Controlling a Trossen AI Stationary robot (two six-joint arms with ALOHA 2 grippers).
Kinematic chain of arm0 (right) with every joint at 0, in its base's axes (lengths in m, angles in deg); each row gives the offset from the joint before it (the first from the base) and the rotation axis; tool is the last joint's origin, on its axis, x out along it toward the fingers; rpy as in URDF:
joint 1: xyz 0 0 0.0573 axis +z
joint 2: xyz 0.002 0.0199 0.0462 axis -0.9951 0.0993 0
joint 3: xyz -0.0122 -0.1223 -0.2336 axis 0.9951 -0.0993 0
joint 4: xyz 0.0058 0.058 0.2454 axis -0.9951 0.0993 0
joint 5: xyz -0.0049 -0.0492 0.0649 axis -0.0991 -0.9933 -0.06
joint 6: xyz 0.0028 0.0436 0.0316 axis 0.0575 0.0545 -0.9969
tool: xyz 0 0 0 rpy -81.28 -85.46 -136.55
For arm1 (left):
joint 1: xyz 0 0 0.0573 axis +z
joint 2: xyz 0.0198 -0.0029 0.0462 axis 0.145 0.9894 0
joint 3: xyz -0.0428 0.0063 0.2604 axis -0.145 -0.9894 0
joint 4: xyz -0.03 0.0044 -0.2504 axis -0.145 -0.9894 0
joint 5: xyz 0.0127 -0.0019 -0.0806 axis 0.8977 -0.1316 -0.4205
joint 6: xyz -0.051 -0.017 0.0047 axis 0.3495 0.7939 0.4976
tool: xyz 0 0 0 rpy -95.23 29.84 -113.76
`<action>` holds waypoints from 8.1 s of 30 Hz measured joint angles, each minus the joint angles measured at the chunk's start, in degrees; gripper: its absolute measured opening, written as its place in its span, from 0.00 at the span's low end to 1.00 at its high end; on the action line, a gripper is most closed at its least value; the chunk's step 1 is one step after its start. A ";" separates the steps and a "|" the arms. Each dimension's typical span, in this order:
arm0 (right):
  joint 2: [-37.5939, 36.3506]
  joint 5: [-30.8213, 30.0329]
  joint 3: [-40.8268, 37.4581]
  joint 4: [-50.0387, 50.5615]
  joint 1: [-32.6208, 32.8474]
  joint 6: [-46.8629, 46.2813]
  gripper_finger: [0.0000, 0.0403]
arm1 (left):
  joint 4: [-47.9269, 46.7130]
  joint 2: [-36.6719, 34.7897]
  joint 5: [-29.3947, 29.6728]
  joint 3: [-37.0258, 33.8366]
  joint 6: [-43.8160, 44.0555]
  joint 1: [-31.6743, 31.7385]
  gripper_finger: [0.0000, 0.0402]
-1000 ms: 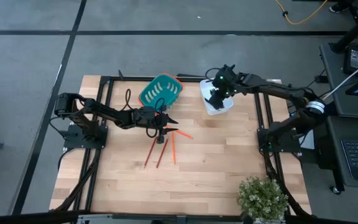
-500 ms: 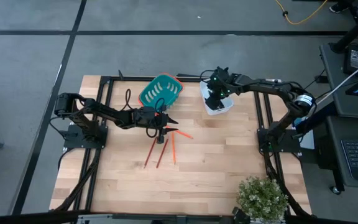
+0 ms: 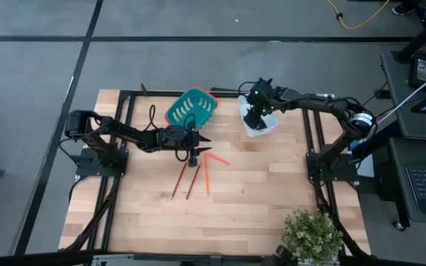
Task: Sort pens & pencils
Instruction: Put the red pencil into the blue bin
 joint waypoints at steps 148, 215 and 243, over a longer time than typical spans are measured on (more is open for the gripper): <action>-31.69 3.64 -41.03 -59.45 35.52 -1.14 0.54 | -68.98 4.72 8.60 18.18 76.21 -25.05 0.29; -31.67 3.67 -41.03 -59.47 35.52 -0.13 0.54 | -72.21 9.31 3.97 18.47 82.86 -23.46 0.13; -31.67 3.69 -41.03 -58.87 35.54 -0.22 0.54 | -71.06 8.49 5.51 18.16 71.74 -23.74 0.03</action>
